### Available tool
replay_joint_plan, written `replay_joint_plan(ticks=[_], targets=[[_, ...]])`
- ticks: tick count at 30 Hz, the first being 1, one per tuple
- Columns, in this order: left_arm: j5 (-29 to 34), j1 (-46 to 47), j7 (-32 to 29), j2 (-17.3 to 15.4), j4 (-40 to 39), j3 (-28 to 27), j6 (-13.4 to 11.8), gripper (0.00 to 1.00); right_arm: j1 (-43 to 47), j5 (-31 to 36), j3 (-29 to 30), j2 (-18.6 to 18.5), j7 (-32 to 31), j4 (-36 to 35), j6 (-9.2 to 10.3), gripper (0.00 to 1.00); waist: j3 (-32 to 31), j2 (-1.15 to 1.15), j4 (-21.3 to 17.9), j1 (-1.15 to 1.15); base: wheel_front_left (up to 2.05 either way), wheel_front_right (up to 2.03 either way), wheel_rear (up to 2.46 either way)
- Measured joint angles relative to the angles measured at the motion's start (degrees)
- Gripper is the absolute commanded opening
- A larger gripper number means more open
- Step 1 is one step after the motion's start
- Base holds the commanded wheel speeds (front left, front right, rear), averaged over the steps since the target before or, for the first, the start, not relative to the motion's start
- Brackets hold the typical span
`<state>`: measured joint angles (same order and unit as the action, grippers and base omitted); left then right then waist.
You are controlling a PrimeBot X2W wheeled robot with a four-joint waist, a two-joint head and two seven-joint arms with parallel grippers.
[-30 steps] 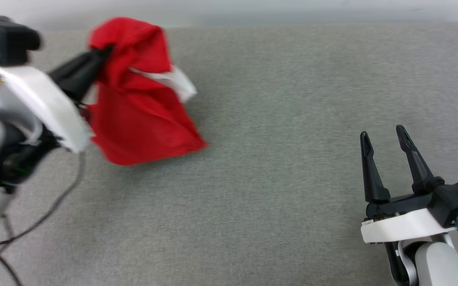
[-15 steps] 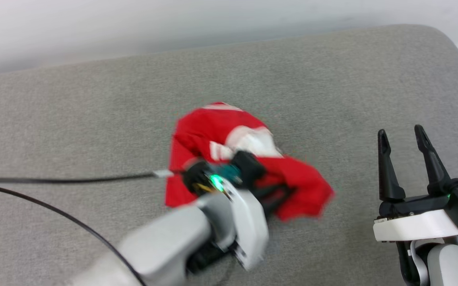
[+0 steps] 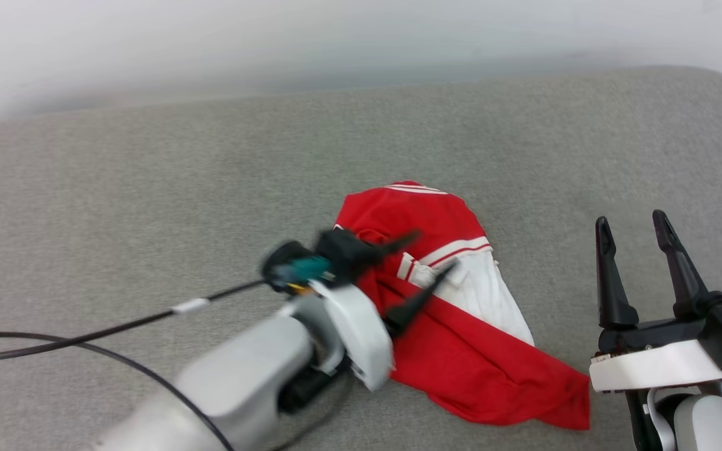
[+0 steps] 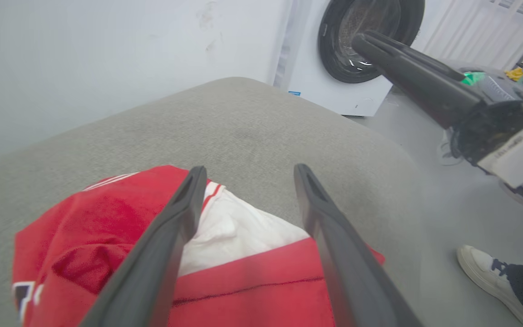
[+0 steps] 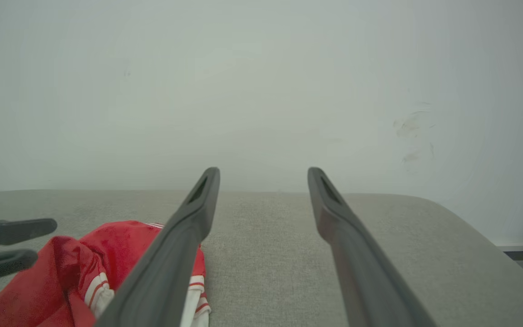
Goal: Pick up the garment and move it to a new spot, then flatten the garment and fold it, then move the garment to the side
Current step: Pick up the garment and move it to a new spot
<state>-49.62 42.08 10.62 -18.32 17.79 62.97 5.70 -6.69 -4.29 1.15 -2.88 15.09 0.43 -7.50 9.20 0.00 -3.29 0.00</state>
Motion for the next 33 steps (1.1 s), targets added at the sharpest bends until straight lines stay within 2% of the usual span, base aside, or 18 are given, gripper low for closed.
replay_joint_plan(ticks=[4,8,12,15,18,20,28,33], targets=[[1.3,0.1,3.5,-4.9,0.3,-5.8,-3.8,1.00,0.7,0.2,0.0,0.0,0.0,0.2,0.00,1.00,-1.5,0.00,1.9,0.00,0.00,0.00,0.00],[3.2,-3.2,4.3,-9.8,-2.1,-13.9,-8.0,1.00,1.3,0.2,0.2,0.0,0.0,0.3,0.00,1.00,-2.9,0.00,3.6,0.00,0.00,0.00,0.00],[7.5,-11.2,4.4,-12.3,-8.4,-25.9,-10.6,1.00,2.2,0.2,0.3,0.0,0.0,0.2,0.00,1.00,-4.0,0.00,5.1,0.00,0.00,0.00,0.00],[12.0,-19.7,4.4,-12.6,-13.6,-32.9,-12.3,1.00,2.6,0.2,0.4,0.0,0.0,0.2,0.00,1.00,-4.7,0.00,6.0,0.00,0.00,0.00,0.00],[16.4,-27.3,4.4,-11.0,-18.5,-39.7,-12.3,1.00,3.3,0.2,0.2,0.0,0.0,0.1,0.00,1.00,-5.2,0.00,6.7,0.00,0.00,0.00,0.00],[19.2,-31.9,4.4,-8.5,-21.2,-43.7,-12.0,1.00,3.5,0.2,0.2,0.0,0.0,0.1,0.00,1.00,-5.3,0.00,7.0,0.00,0.00,0.00,0.00],[28.6,-41.6,4.4,0.8,-23.8,-53.0,-6.1,1.00,4.5,0.2,-0.1,0.0,0.0,0.4,0.00,1.00,-5.4,0.00,8.2,0.00,0.00,0.00,0.00],[32.5,-43.8,4.4,4.2,-24.0,-56.9,-2.4,1.00,4.4,0.2,-0.6,0.0,0.0,0.5,-0.01,1.00,-5.2,0.00,8.2,0.00,0.00,0.00,0.00]])
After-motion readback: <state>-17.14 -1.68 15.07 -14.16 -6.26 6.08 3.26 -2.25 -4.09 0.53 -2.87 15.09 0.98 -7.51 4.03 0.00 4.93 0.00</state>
